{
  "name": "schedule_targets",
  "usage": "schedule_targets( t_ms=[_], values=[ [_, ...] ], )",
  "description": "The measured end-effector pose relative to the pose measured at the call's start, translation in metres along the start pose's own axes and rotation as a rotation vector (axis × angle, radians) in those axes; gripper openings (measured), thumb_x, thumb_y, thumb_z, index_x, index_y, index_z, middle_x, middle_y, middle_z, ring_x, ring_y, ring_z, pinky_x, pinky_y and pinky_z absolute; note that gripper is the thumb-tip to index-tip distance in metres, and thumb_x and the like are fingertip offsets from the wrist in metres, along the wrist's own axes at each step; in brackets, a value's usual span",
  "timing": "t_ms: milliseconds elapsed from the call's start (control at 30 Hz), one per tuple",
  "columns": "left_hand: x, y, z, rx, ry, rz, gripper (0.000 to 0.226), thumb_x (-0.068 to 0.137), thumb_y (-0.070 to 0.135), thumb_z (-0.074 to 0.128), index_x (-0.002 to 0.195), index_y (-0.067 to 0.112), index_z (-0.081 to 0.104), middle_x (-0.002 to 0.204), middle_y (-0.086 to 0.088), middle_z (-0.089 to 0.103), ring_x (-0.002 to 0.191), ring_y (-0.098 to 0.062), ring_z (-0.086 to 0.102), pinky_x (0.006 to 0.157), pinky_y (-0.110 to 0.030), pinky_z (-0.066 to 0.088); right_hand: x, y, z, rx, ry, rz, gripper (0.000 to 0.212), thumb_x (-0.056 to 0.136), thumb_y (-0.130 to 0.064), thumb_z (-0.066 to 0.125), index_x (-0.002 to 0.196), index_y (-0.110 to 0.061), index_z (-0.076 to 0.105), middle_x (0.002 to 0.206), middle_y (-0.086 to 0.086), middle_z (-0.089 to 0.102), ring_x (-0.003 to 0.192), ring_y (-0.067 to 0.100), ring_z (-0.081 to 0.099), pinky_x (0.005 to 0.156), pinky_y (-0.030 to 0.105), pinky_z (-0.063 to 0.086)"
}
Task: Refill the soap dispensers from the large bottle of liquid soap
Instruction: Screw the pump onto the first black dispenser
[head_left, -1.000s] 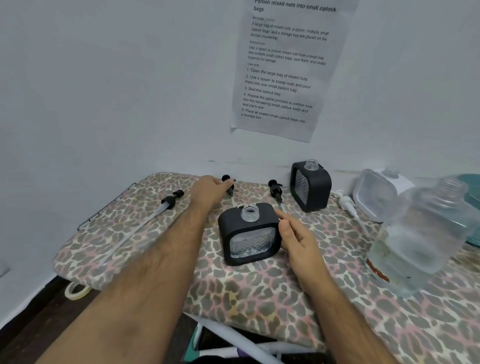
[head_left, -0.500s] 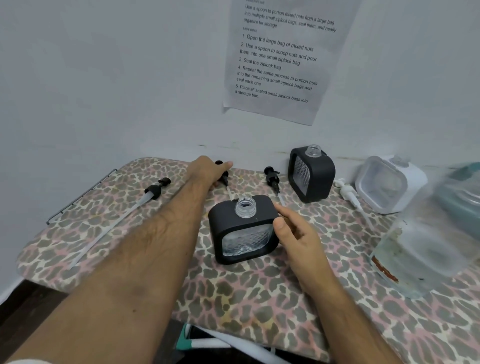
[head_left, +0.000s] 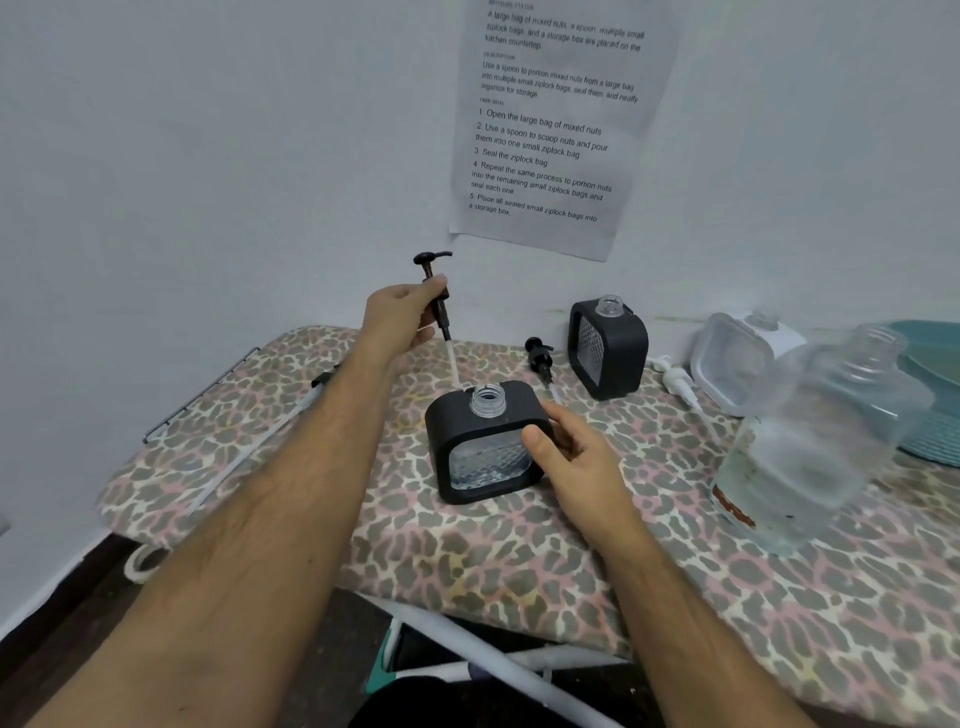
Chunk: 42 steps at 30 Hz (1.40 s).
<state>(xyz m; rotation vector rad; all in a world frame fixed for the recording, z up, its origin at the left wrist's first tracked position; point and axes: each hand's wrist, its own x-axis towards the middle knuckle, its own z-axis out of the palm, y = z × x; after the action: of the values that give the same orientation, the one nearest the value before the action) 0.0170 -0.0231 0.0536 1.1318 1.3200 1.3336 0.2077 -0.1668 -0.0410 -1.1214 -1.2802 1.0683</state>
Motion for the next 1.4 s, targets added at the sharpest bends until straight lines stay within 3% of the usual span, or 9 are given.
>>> schedule_targets(
  t_ms=[267, 467, 567, 667, 800, 967, 1133, 1333, 1400],
  values=[
    [-0.082, 0.045, -0.01, -0.085, -0.113, 0.215, 0.016, 0.091, 0.033, 0.068, 0.099, 0.02, 0.071, 0.099, 0.006, 0.075, 0.094, -0.013, 0.07, 0.083, -0.031, 0.047, 0.0, -0.001, -0.001, -0.034, 0.014, 0.003, 0.07, 0.073, -0.06, 0.064, 0.134, -0.024, 0.06, 0.118, -0.013, 0.068, 0.105, -0.003, 0.064, 0.088, 0.016, 0.053],
    [-0.123, 0.07, -0.005, -0.104, -0.107, 0.32, 0.009, 0.093, 0.029, 0.065, 0.095, 0.023, 0.072, 0.1, 0.006, 0.075, 0.096, -0.009, 0.07, 0.094, -0.038, 0.044, -0.001, 0.002, -0.001, -0.076, 0.035, 0.017, 0.077, 0.072, -0.068, 0.062, 0.135, -0.024, 0.06, 0.123, -0.007, 0.068, 0.111, 0.005, 0.064, 0.098, 0.032, 0.053],
    [-0.133, 0.074, 0.001, -0.087, -0.112, 0.35, 0.01, 0.092, 0.026, 0.066, 0.099, 0.022, 0.072, 0.1, 0.007, 0.075, 0.099, -0.009, 0.069, 0.091, -0.035, 0.044, -0.001, 0.001, -0.001, -0.096, 0.032, 0.007, 0.085, 0.069, -0.075, 0.063, 0.137, -0.023, 0.058, 0.124, -0.006, 0.068, 0.111, 0.006, 0.064, 0.098, 0.032, 0.054],
    [-0.137, 0.065, 0.007, -0.062, -0.101, 0.365, 0.019, 0.092, 0.02, 0.066, 0.109, 0.012, 0.071, 0.096, 0.006, 0.074, 0.092, -0.002, 0.068, 0.078, -0.021, 0.047, -0.001, 0.002, 0.0, -0.107, 0.037, -0.003, 0.097, 0.061, -0.086, 0.062, 0.136, -0.024, 0.059, 0.124, -0.006, 0.068, 0.112, 0.008, 0.064, 0.099, 0.036, 0.053],
    [-0.139, 0.044, 0.013, -0.061, -0.09, 0.361, 0.018, 0.092, 0.013, 0.066, 0.11, 0.009, 0.07, 0.095, 0.005, 0.073, 0.082, 0.007, 0.067, 0.065, -0.002, 0.045, -0.001, 0.003, 0.001, -0.087, 0.042, 0.008, 0.082, 0.07, -0.074, 0.066, 0.134, -0.023, 0.061, 0.12, -0.008, 0.069, 0.11, 0.006, 0.065, 0.098, 0.035, 0.054],
    [-0.137, 0.02, 0.014, -0.062, -0.082, 0.351, 0.018, 0.09, 0.009, 0.069, 0.108, 0.01, 0.071, 0.099, -0.001, 0.075, 0.091, -0.003, 0.07, 0.075, -0.01, 0.05, 0.001, 0.007, 0.001, -0.081, 0.043, 0.008, 0.074, 0.075, -0.069, 0.068, 0.132, -0.023, 0.062, 0.116, -0.009, 0.071, 0.105, 0.005, 0.067, 0.095, 0.035, 0.056],
    [-0.137, 0.001, 0.012, -0.05, -0.107, 0.333, 0.025, 0.089, 0.009, 0.07, 0.114, 0.009, 0.069, 0.104, -0.002, 0.075, 0.1, -0.01, 0.07, 0.08, -0.015, 0.051, 0.001, 0.005, 0.002, -0.049, 0.03, -0.001, 0.054, 0.085, -0.049, 0.07, 0.13, -0.021, 0.063, 0.111, -0.008, 0.072, 0.103, 0.006, 0.069, 0.09, 0.028, 0.056],
    [-0.138, -0.008, 0.011, -0.074, -0.15, 0.311, 0.02, 0.09, 0.008, 0.068, 0.107, 0.017, 0.069, 0.102, 0.0, 0.076, 0.098, -0.01, 0.071, 0.08, -0.017, 0.053, 0.002, 0.008, 0.0, -0.048, 0.031, -0.009, 0.088, 0.065, -0.078, 0.068, 0.132, -0.023, 0.062, 0.116, -0.009, 0.071, 0.106, 0.004, 0.067, 0.094, 0.032, 0.056],
    [-0.139, -0.011, 0.011, -0.045, -0.167, 0.296, 0.025, 0.089, 0.008, 0.07, 0.114, 0.012, 0.068, 0.102, -0.002, 0.076, 0.096, -0.012, 0.072, 0.078, -0.019, 0.055, 0.001, 0.007, 0.0, -0.053, 0.027, -0.015, 0.08, 0.069, -0.072, 0.068, 0.132, -0.022, 0.062, 0.116, -0.008, 0.071, 0.104, 0.004, 0.067, 0.092, 0.031, 0.056]
  ],
)
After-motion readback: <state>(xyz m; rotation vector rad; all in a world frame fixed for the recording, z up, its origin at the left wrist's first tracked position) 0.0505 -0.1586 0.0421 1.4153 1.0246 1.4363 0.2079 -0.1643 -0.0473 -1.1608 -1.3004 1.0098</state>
